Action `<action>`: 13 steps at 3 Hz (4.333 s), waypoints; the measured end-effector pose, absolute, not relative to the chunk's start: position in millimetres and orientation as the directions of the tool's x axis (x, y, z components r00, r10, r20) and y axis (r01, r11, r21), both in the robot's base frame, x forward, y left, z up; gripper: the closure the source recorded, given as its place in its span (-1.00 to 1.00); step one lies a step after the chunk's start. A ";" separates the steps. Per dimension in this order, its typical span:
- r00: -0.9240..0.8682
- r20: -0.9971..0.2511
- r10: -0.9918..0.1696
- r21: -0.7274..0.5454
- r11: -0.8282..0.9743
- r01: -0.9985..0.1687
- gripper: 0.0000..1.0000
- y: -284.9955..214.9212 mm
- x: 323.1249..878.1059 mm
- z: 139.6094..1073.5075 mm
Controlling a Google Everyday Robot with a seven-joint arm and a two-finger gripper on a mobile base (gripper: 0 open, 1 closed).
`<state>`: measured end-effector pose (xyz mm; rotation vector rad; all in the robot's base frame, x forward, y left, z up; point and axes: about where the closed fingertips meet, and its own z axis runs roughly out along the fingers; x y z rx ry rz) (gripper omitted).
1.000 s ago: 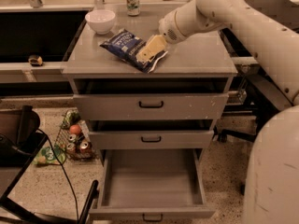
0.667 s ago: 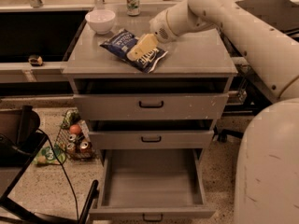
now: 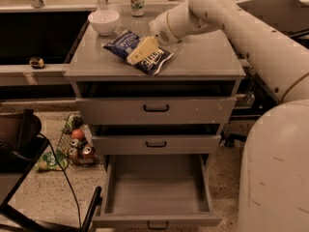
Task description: Place blue chip bag into bottom drawer
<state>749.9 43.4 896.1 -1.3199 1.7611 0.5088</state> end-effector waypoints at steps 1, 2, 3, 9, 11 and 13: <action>-0.091 -0.791 -0.605 -0.164 0.352 -0.921 -1.00 57.7 753.6 886.0; -0.110 -0.776 -0.621 -0.160 0.363 -0.918 -1.00 68.2 761.2 875.5; -0.130 -0.769 -0.625 -0.157 0.384 -0.910 -0.64 71.2 767.1 863.8; 0.158 -0.892 -0.424 -0.310 0.318 -0.896 1.00 67.8 742.5 951.4; 0.290 -0.870 -0.399 -0.338 0.054 -0.940 1.00 87.0 670.0 965.2; 0.281 -0.853 -0.441 -0.251 -0.126 -0.960 1.00 69.8 596.3 951.7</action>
Offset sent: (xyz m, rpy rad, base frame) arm 0.0213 0.0325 -0.0277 -0.0893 0.0366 -0.0417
